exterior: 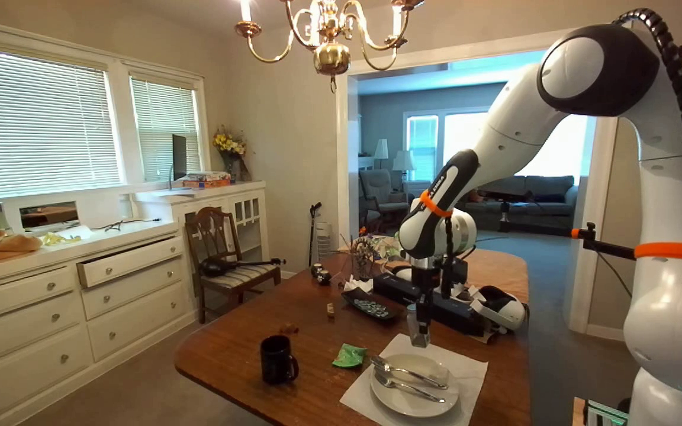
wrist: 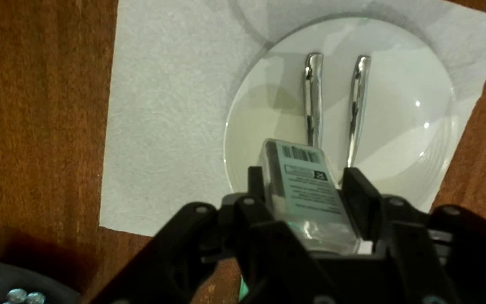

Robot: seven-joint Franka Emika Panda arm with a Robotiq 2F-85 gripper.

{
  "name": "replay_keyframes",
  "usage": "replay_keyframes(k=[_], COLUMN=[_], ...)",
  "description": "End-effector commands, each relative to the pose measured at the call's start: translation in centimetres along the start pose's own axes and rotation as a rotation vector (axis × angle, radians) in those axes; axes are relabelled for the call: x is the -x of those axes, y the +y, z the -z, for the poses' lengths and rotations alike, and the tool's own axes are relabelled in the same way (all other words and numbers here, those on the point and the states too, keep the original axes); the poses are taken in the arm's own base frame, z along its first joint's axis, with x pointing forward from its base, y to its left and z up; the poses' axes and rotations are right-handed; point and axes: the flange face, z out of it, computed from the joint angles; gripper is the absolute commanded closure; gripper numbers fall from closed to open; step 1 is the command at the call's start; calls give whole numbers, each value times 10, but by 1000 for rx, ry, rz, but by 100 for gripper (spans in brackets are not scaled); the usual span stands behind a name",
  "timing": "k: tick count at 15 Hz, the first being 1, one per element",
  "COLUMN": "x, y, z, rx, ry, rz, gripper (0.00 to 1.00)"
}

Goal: Put the fork, spoon and small bottle on the plate

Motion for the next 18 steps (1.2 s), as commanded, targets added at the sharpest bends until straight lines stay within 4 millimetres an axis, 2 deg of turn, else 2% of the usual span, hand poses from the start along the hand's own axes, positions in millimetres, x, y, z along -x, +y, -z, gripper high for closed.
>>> replay_keyframes(k=[1,6,14,18], x=[1,-6,-2,-5], y=[-4,-1,-1,1], z=[2,-20,-51,-69], rx=[-24,-45,40,85], ry=[-36,-78,-158,-129], rz=[22,69,189,236], gripper=[75,75,75,75])
